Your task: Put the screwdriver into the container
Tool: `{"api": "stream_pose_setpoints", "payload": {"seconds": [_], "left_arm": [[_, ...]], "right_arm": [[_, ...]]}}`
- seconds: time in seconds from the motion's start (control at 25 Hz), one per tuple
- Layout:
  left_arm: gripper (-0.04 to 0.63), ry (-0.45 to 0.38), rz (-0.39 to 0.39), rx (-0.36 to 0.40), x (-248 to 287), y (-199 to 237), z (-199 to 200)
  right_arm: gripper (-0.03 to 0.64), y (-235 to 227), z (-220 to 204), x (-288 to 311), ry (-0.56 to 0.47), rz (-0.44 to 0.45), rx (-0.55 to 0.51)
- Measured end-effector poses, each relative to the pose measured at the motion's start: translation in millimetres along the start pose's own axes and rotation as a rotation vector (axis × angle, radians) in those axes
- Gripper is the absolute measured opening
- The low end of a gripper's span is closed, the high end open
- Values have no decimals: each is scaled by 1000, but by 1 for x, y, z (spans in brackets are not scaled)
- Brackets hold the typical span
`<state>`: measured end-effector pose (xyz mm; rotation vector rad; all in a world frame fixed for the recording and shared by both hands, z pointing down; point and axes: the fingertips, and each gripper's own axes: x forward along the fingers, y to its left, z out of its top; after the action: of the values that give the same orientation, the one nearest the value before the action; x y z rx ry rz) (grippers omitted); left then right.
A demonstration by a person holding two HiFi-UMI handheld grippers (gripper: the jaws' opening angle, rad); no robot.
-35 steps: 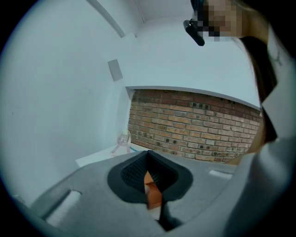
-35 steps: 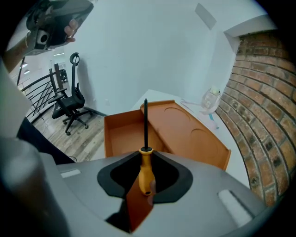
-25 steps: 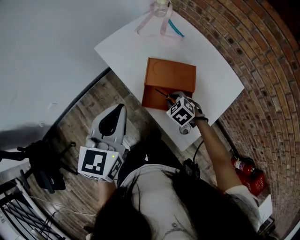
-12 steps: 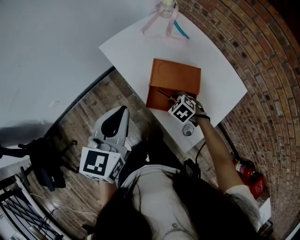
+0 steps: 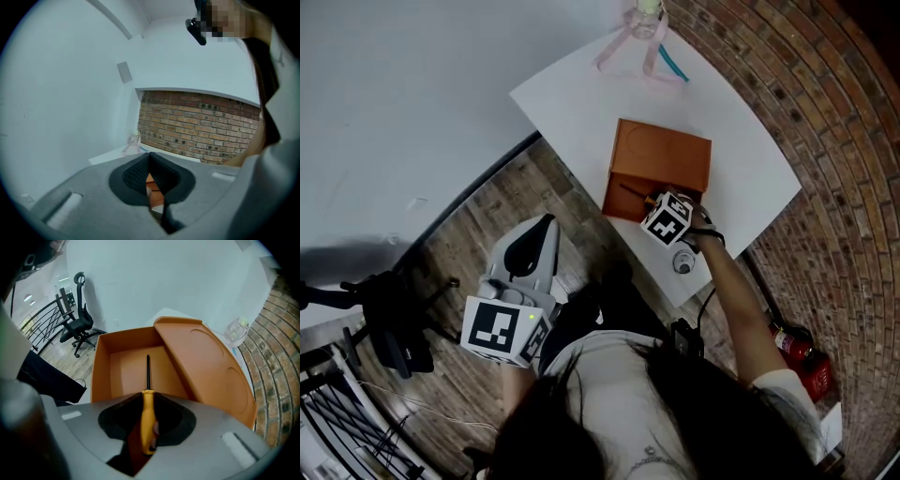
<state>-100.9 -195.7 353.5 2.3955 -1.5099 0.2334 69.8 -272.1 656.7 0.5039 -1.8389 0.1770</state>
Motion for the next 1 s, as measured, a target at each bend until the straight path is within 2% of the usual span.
{"api": "stream_pose_setpoints", "payload": {"seconds": [0.4, 0.84, 1.0], "left_arm": [[2, -12, -3, 1, -10, 4, 4], [2, -41, -70, 22, -23, -6, 8], [2, -56, -101, 34, -32, -12, 10]], "right_arm": [[103, -2, 4, -8, -15, -10, 38], [98, -1, 17, -47, -124, -100, 154], [95, 4, 21, -67, -184, -136, 226]]}}
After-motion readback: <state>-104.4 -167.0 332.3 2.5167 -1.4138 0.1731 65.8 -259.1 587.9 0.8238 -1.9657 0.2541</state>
